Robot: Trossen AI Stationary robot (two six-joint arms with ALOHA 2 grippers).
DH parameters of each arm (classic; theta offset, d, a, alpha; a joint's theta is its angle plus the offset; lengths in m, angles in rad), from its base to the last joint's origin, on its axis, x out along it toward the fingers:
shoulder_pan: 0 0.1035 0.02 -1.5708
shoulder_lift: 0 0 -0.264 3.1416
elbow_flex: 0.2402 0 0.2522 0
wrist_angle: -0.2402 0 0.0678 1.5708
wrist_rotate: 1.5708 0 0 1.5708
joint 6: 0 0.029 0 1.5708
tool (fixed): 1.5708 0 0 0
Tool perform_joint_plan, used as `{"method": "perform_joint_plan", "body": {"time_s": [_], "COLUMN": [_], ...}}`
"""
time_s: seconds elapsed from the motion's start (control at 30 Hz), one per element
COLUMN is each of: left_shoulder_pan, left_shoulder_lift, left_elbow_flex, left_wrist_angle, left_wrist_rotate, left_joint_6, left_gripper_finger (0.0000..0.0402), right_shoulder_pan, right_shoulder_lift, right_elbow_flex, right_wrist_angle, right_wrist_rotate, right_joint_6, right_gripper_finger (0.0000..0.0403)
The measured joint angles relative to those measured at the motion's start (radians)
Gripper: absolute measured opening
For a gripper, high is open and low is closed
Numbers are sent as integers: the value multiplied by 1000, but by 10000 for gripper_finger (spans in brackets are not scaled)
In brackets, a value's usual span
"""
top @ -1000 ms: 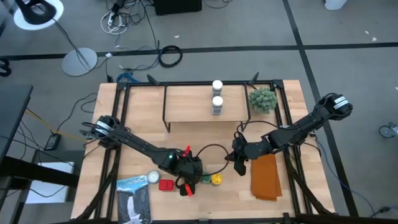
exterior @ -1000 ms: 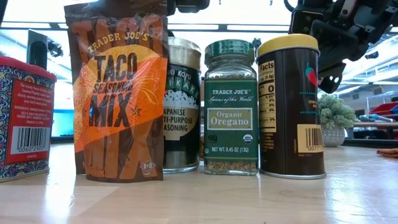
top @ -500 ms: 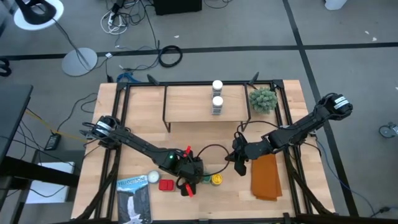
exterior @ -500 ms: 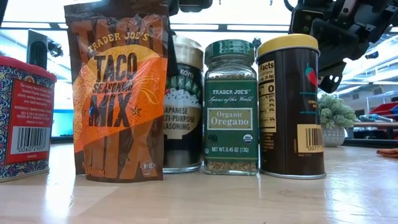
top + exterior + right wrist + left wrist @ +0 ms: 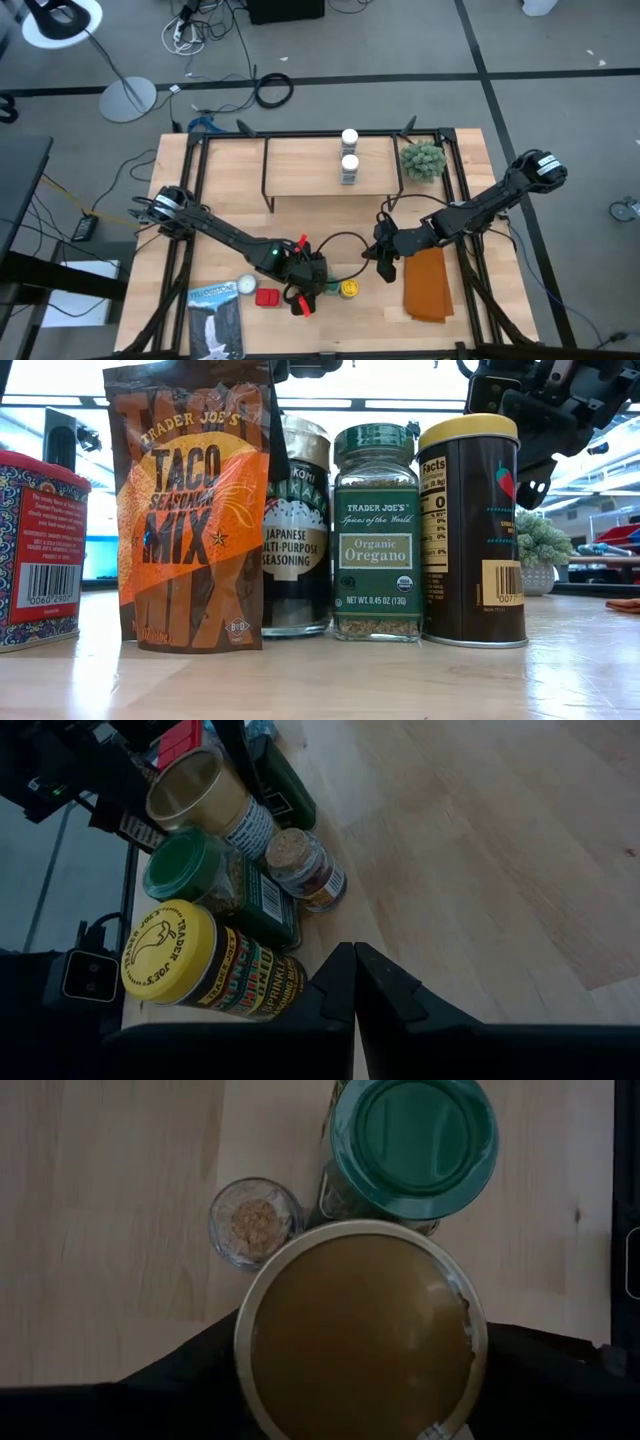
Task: Shelf spices
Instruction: Put the gold seasoning bottle on the shelf
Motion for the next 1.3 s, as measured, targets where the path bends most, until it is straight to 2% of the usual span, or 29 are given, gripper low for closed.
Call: {"method": "perform_joint_plan", "body": {"time_s": [0.1,0.3,0.6,0.77,1.0,1.3], "left_shoulder_pan": [2,7,51,87,177,379], "left_shoulder_lift": [-3,-3,-5,-6,-32,-152], "left_elbow_flex": [3,84,285,408,546,552], "left_wrist_angle": [-7,-134,-396,-541,-693,-739], "left_wrist_rotate": [25,18,13,-35,-38,-36], "left_joint_6": [1,48,173,241,328,451], "left_gripper_finger": [286,285,285,285,285,285], "right_shoulder_pan": [0,0,0,0,0,0], "right_shoulder_lift": [0,0,0,0,0,0], "right_elbow_flex": [0,0,0,0,0,0], "right_wrist_angle": [0,0,0,0,0,0], "right_wrist_rotate": [0,-2,-10,-10,-10,-9], "right_joint_6": [0,0,0,0,0,0], "right_gripper_finger": [5,7,5,8,4,6]}}
